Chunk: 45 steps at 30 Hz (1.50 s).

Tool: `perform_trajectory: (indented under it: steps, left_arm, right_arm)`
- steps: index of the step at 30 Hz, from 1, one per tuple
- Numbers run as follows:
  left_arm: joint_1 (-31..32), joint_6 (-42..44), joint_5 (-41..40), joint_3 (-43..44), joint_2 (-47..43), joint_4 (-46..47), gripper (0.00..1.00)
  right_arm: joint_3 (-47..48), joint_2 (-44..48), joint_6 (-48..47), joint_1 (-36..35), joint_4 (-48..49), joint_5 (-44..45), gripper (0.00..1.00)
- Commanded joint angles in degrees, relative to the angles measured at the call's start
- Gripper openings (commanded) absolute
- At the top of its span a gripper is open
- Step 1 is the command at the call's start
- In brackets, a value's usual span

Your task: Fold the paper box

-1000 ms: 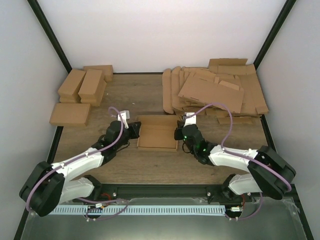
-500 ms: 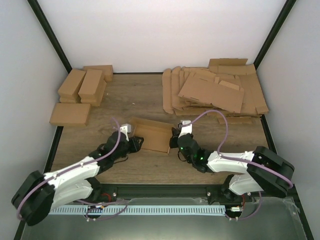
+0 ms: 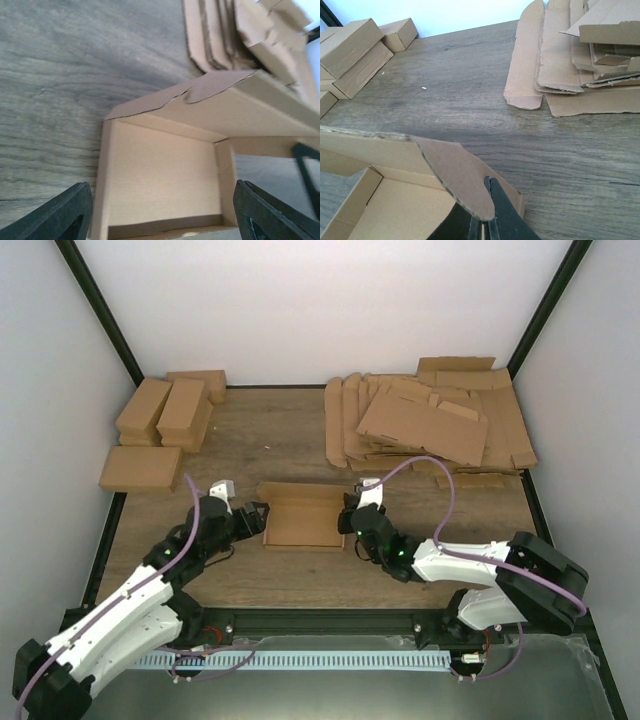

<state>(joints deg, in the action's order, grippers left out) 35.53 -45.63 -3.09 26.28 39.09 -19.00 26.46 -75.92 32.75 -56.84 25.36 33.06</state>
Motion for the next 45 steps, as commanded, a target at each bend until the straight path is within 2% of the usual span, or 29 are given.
perform_trajectory:
  steps: [1, 3, 6, 9, 15, 18, 21, 23, 26, 31, 35, 41, 45]
  left_arm:
    - [-1.34, 6.2, -1.04, 0.39, 6.64, 2.96, 0.8]
    - [-2.0, 9.44, -1.12, 1.19, 10.62, 5.98, 0.88]
    - [-3.54, 14.28, -0.16, 2.25, 14.49, 10.48, 0.89]
    - [-5.47, 17.38, 0.51, 4.68, 18.66, 12.06, 0.77]
    - [-6.87, 21.82, 1.73, 9.57, 25.59, 12.86, 0.75]
    - [-7.2, 23.27, 2.25, 10.97, 27.97, 13.24, 0.6]
    - [-7.27, 24.3, 3.42, 12.59, 30.12, 12.54, 0.32]
    - [-7.27, 23.18, 3.69, 13.25, 30.59, 11.93, 0.17]
    - [-7.23, 19.2, 4.31, 14.13, 30.56, 11.63, 0.07]
    - [-7.23, 10.54, 6.83, 17.93, 31.88, 9.19, 0.04]
    - [-7.16, 7.67, 8.54, 17.41, 31.1, 10.86, 0.04]
    - [-7.03, 2.65, 9.98, 5.23, 27.6, 21.28, 0.04]
    - [-6.26, -0.35, 11.06, -1.69, 26.31, 26.87, 0.04]
  right_arm:
    - [1.49, -1.42, -0.83, -0.73, -7.24, -0.06, 0.01]
    - [1.66, -1.75, -1.02, -0.73, -7.17, -0.1, 0.01]
    - [1.84, -2.16, -1.48, -0.73, -6.75, -0.74, 0.01]
    - [2.42, -2.53, -2.16, -0.73, -6.74, -1.13, 0.01]
    - [2.9, -2.85, -2.9, -0.68, -6.38, -1.63, 0.01]
    - [3.22, -2.93, -3.29, -0.71, -6.34, -1.88, 0.01]
    - [3.79, -2.93, -3.64, -0.72, -6.58, -1.89, 0.01]
    - [4.47, -3.21, -3.77, -0.73, -6.86, -1.78, 0.01]
    - [6.71, -4.27, -2.65, -0.73, -7.76, -0.8, 0.01]
    - [15.63, -8.09, 2.31, -0.73, -15.99, 1.36, 0.01]
    - [20.31, -10.08, 7.48, -0.73, -21.99, 2.47, 0.01]
    - [15.05, -10.63, 13.09, -0.78, -19.72, 0.65, 0.01]
    - [10.97, -10.84, 13.27, -1.81, -16.35, 0.6, 0.01]
